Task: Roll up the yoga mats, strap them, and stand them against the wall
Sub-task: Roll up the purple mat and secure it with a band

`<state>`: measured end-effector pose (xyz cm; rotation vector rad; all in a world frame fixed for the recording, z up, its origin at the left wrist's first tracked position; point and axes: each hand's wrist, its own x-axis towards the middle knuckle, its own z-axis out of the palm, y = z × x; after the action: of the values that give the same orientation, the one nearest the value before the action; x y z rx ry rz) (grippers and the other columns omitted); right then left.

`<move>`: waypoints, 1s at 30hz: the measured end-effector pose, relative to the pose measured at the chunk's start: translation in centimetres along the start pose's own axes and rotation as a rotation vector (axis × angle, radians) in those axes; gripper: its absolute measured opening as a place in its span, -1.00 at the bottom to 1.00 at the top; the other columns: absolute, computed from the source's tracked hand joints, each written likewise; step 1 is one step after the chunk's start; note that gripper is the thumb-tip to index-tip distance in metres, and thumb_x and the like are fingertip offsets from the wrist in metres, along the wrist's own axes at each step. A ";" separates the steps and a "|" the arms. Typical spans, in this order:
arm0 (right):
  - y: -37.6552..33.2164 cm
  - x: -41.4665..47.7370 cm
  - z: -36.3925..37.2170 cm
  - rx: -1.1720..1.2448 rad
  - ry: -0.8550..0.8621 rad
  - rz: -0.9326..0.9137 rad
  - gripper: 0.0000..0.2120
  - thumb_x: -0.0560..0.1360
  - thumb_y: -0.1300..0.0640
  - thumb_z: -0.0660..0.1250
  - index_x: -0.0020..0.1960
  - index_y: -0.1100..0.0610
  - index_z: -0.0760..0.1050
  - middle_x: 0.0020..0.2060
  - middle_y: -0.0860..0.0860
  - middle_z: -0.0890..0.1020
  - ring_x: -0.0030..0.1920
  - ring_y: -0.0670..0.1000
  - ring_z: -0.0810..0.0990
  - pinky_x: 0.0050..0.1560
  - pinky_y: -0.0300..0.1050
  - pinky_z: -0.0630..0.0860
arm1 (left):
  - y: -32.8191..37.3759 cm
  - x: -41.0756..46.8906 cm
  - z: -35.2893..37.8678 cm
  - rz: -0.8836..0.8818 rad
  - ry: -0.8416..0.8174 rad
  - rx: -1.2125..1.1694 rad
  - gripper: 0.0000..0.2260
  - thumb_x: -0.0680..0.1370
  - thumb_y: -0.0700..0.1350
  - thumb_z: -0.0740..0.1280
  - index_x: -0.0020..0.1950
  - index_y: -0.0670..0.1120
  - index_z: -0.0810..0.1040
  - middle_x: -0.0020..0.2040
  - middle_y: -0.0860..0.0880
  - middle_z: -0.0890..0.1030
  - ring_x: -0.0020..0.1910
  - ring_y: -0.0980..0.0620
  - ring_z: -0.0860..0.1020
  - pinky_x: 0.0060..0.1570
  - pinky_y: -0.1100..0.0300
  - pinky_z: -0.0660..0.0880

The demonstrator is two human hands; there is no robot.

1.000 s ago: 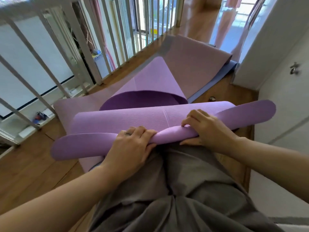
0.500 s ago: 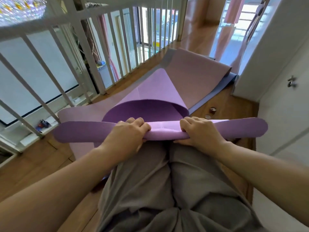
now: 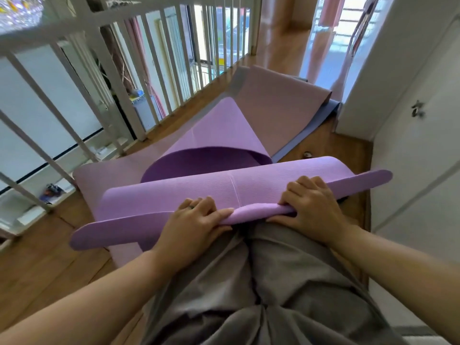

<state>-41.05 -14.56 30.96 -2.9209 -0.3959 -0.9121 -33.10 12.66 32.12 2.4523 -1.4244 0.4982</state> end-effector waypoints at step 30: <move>3.1 5.1 3.6 0.310 -0.376 0.373 -0.54 0.41 -0.29 0.28 -0.43 0.02 0.26 -0.47 -0.10 0.37 -0.34 -0.01 0.38 -0.26 -0.13 0.29 | -5.3 2.1 2.6 -0.069 0.042 -0.379 -0.87 0.55 0.06 0.24 -0.04 0.04 0.52 -0.15 0.06 0.49 -0.18 0.24 0.41 -0.13 0.34 0.39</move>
<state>-34.18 -15.88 30.95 -2.7263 0.0039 -0.2286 -27.09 12.54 30.34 2.1656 -1.2776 0.2367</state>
